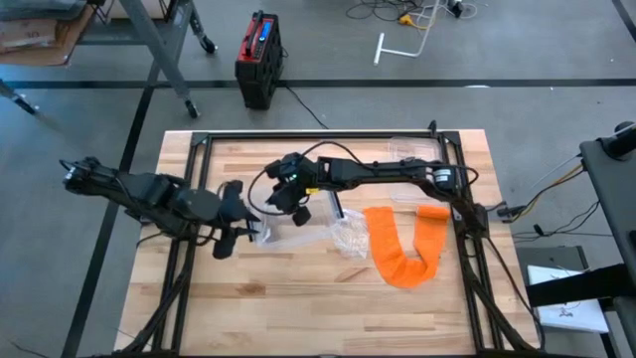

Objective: Roll bandage
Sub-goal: Put the top transparent zip bag into the transparent bin

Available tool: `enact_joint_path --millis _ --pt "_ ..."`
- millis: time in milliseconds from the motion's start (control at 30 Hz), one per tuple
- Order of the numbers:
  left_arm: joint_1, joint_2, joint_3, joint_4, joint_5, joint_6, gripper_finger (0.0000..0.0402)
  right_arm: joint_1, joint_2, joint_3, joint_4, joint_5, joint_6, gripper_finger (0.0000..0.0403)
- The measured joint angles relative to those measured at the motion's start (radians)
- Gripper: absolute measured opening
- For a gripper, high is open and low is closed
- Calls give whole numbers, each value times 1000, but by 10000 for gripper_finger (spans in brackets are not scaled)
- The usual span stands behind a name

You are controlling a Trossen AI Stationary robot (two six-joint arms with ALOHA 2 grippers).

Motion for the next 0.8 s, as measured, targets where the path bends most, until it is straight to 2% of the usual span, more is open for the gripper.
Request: enact_joint_path --millis 167,300,367,567,800 --pt "-11 -22 108 -46 -2 -4 119 0 48 27 -1 1 39 3" --pt "-49 -49 86 -68 -3 -38 116 0 75 45 -1 1 95 7" --pt "-76 -65 44 -77 -2 -40 117 0 83 53 13 2 146 23" --pt "-86 -82 12 -75 -3 -37 126 0 76 101 -62 123 249 124" --pt "-85 -94 26 -45 -5 35 129 22 37 324 -447 257 289 252"
